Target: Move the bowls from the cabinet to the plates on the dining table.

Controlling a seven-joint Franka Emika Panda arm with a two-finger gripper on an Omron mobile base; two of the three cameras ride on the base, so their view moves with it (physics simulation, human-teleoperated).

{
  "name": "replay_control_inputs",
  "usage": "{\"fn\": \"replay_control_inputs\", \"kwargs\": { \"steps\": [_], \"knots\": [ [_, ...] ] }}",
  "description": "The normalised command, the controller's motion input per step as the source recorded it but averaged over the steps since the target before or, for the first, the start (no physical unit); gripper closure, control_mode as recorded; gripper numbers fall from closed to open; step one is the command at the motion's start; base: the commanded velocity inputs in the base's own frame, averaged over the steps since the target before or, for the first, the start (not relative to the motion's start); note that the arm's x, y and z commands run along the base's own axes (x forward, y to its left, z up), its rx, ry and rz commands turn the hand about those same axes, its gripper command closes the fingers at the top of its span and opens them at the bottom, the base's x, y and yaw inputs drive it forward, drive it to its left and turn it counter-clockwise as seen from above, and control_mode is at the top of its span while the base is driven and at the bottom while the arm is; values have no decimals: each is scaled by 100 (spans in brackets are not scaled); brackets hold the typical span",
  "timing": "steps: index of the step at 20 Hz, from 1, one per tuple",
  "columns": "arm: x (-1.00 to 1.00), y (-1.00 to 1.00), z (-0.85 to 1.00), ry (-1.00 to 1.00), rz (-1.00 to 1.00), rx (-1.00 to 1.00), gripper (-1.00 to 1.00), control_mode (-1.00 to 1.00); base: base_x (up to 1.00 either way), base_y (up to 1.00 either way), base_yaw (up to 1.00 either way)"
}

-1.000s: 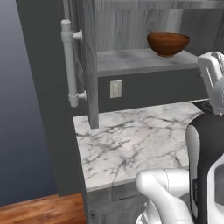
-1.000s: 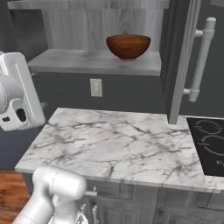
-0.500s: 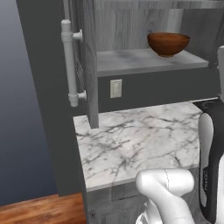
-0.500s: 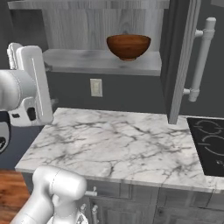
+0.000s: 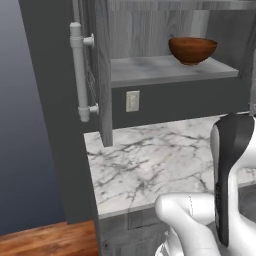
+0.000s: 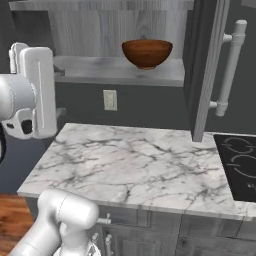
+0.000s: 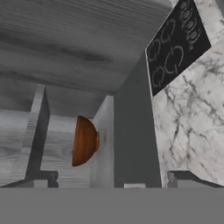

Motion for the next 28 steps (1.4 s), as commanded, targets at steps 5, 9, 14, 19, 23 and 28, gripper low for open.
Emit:
{"fn": "replay_control_inputs", "kwargs": {
  "steps": [5,9,14,19,23,28],
  "knots": [
    [18,-24,9,-3,-10,8,-100,-100,0,0,0],
    [31,-20,10,0,0,9,-100,-100,0,0,0],
    [29,-7,7,-1,2,3,-100,-100,0,0,0],
    [25,0,7,-3,0,-1,-100,-100,0,0,0],
    [32,1,3,0,0,-3,-100,-100,0,0,0],
    [35,4,1,0,0,-2,-100,-100,0,0,0]
  ]
}}
